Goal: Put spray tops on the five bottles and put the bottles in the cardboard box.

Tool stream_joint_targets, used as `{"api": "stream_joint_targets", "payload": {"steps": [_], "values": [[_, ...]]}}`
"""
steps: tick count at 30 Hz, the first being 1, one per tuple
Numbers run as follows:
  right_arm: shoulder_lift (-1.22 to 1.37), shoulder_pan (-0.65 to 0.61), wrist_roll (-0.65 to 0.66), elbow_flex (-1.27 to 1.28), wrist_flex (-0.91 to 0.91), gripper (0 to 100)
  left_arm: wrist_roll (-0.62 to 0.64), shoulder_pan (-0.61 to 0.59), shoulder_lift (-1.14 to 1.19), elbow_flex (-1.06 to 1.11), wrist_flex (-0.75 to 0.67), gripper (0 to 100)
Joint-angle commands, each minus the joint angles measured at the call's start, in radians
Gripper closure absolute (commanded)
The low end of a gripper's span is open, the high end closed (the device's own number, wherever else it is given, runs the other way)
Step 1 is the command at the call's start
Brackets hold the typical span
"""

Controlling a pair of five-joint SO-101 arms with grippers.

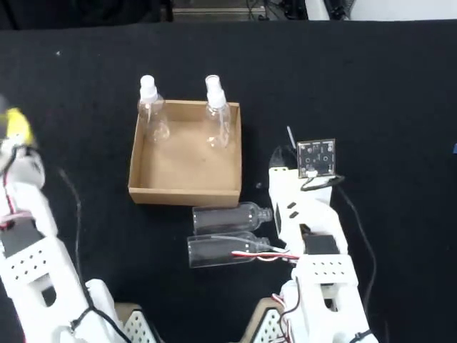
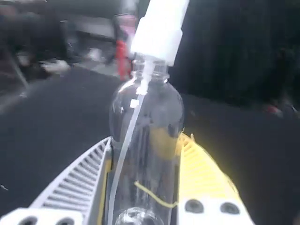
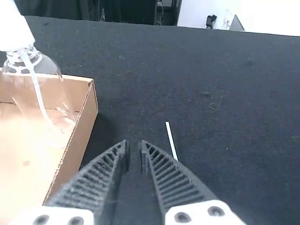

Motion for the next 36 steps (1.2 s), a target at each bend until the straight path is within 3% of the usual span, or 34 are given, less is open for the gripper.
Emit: {"api": "stream_joint_targets", "payload": {"steps": [1,3,5,13,21,28,36], "values": [[0.005,0.006,0.011,-0.067,-0.026,97.3,0.002,-0.044,-0.023,0.242,-0.52,96],[0.005,0.006,0.011,-0.067,-0.026,97.3,0.002,-0.045,-0.023,0.355,-0.697,96],[0.005,0.006,0.011,-0.065,-0.026,97.3,0.002,-0.045,-0.023,0.401,-0.747,96],[0.005,0.006,0.011,-0.064,-0.026,97.3,0.009,-0.045,0.025,0.269,-0.528,96],[0.005,0.006,0.011,-0.062,-0.026,97.3,0.002,-0.096,0.434,0.053,-0.529,96],[0.005,0.005,0.011,-0.062,-0.026,97.3,0.002,-0.171,0.621,-0.001,-0.546,96],[0.005,0.005,0.011,-0.062,-0.026,97.3,0.009,-0.203,0.827,0.105,-1.073,96]]}}
